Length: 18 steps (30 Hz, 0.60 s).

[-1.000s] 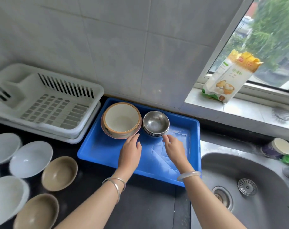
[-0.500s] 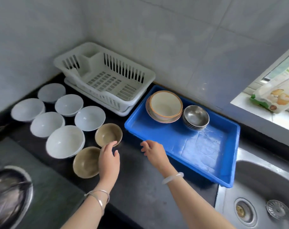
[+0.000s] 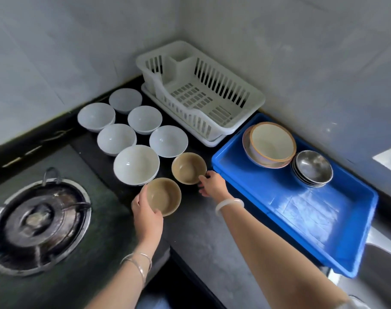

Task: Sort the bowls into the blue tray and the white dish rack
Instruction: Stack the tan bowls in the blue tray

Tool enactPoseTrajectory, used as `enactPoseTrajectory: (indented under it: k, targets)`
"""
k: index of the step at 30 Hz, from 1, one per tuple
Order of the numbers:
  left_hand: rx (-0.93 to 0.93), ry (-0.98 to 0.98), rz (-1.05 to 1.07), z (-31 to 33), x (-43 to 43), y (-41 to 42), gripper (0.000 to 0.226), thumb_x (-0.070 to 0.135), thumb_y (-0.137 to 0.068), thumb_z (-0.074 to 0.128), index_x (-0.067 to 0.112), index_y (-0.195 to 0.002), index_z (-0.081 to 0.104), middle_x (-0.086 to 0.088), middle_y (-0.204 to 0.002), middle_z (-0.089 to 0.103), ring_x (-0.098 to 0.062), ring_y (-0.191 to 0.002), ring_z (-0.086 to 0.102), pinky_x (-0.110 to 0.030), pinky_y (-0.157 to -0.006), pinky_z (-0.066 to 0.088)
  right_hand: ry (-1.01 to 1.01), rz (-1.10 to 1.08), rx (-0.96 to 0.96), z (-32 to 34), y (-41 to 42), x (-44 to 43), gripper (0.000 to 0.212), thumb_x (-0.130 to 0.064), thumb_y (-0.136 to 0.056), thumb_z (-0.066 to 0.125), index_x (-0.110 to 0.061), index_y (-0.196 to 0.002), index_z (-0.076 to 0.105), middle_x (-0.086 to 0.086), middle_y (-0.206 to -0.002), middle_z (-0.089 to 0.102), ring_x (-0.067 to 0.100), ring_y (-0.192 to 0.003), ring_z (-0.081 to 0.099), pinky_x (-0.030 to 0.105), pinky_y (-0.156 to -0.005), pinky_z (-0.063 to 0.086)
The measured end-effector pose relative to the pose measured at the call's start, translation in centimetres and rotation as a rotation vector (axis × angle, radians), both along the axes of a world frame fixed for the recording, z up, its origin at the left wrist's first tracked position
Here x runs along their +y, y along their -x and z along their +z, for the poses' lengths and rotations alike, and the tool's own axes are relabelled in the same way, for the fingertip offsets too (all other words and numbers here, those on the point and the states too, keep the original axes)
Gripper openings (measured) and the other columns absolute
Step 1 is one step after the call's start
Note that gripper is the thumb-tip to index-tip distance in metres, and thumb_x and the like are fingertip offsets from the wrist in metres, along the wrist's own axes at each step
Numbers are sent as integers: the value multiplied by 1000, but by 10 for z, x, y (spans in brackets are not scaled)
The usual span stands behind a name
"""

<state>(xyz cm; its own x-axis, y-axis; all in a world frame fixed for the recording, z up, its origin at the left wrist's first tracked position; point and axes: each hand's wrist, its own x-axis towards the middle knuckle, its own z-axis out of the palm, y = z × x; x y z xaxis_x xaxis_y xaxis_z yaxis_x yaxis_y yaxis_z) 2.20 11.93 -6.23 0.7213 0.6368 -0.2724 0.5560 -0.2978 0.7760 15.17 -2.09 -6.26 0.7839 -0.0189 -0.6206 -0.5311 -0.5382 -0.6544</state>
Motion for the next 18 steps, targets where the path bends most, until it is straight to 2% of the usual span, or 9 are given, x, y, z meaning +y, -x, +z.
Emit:
enactPoseTrajectory:
  k: [2, 4, 7, 11, 15, 18]
  targets:
    - [8, 51, 61, -1, 2, -2, 80, -12, -79, 51, 24, -145, 27, -11, -143, 39, -29, -128, 43, -38, -100, 39, -39, -53, 35, 0, -2, 2, 18, -20, -95, 53, -14, -112, 55, 2, -84, 61, 14, -64, 63, 21, -50, 53]
    - [55, 101, 105, -3, 5, -2, 77, -8, -81, 50, 21, -147, 23, -12, -143, 43, -33, -126, 46, -41, -100, 40, -74, -106, 44, 1, -2, 3, 22, -13, -95, 52, -12, -117, 55, 3, -95, 60, 14, -68, 64, 18, -51, 53]
    - [117, 161, 133, -7, 8, -1, 71, -2, -85, 48, 21, -147, 23, -14, -139, 50, -37, -121, 50, -42, -96, 42, -87, -146, 24, 7, 4, 1, 19, -11, -94, 51, -15, -111, 58, 5, -104, 61, 13, -73, 65, 14, -46, 49]
    - [108, 180, 112, -11, 12, 0, 57, 3, -87, 49, 16, -142, 37, -14, -136, 53, -35, -120, 51, -40, -98, 42, -83, -142, -63, 19, 19, -2, 13, -14, -93, 54, -19, -105, 57, 3, -97, 61, 12, -75, 66, 12, -49, 50]
    - [85, 264, 120, -14, 18, 2, 44, 9, -91, 47, 19, -134, 46, -9, -128, 58, -36, -112, 55, -52, -90, 50, -90, -33, -141, 31, 36, 2, 19, -12, -93, 55, -16, -111, 59, 3, -95, 64, 10, -71, 67, 11, -49, 49]
    - [6, 344, 144, -14, 22, 1, 40, 11, -94, 42, 16, -133, 47, -12, -131, 57, -33, -115, 56, -49, -98, 46, -66, 68, -148, 36, 46, 14, 21, -12, -93, 54, -15, -113, 61, 0, -87, 64, 7, -64, 66, 9, -48, 49]
